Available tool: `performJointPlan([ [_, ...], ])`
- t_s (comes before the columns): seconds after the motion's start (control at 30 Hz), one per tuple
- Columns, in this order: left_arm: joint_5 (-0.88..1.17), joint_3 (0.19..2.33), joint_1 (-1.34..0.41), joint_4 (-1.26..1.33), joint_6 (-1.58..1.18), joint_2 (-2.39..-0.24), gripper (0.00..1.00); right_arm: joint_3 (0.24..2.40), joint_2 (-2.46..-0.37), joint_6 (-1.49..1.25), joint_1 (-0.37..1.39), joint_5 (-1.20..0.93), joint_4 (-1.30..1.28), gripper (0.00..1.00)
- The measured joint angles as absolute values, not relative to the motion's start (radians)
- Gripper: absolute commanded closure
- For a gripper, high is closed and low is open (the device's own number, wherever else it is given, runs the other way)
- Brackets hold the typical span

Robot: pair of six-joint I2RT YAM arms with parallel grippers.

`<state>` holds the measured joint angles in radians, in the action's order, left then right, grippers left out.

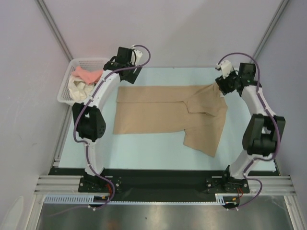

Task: Fold and stack the t-shirts
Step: Fold the tshirt

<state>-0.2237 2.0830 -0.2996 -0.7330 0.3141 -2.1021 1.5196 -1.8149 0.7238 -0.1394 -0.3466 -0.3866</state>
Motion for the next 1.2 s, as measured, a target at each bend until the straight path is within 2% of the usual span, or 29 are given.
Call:
performJointPlan([
  [0.17,-0.175,1.875,-0.276,-0.757,0.292,-1.992,0.19,1.114,-1.517,0.964,-0.053,-0.449,-0.467,0.37],
  [0.2,-0.165,1.849,-0.270,-0.764,0.286,-1.988,0.07,1.031,-1.475,1.014,-0.039,-0.460,-0.484,0.37],
  [0.23,-0.147,1.816,-0.263,-0.775,0.279,-1.983,0.05,0.970,-1.444,1.057,-0.032,-0.466,-0.513,0.36],
  [0.43,-0.030,1.634,-0.245,-0.833,0.251,-1.927,0.09,0.630,-1.175,1.361,-0.028,-0.474,-0.704,0.39],
  [0.7,0.012,1.583,-0.245,-0.832,0.244,-1.878,0.11,0.538,-0.970,1.618,-0.023,-0.487,-0.912,0.37],
  [1.03,0.015,1.543,-0.231,-0.823,0.244,-1.877,0.15,0.536,-1.077,1.675,-0.010,-0.476,-0.926,0.39],
  [1.1,0.015,1.526,-0.221,-0.822,0.244,-1.875,0.16,0.536,-1.103,1.673,0.005,-0.468,-0.908,0.43],
  [1.2,0.015,1.487,-0.201,-0.818,0.244,-1.863,0.17,0.536,-1.130,1.667,0.037,-0.460,-0.893,0.55],
])
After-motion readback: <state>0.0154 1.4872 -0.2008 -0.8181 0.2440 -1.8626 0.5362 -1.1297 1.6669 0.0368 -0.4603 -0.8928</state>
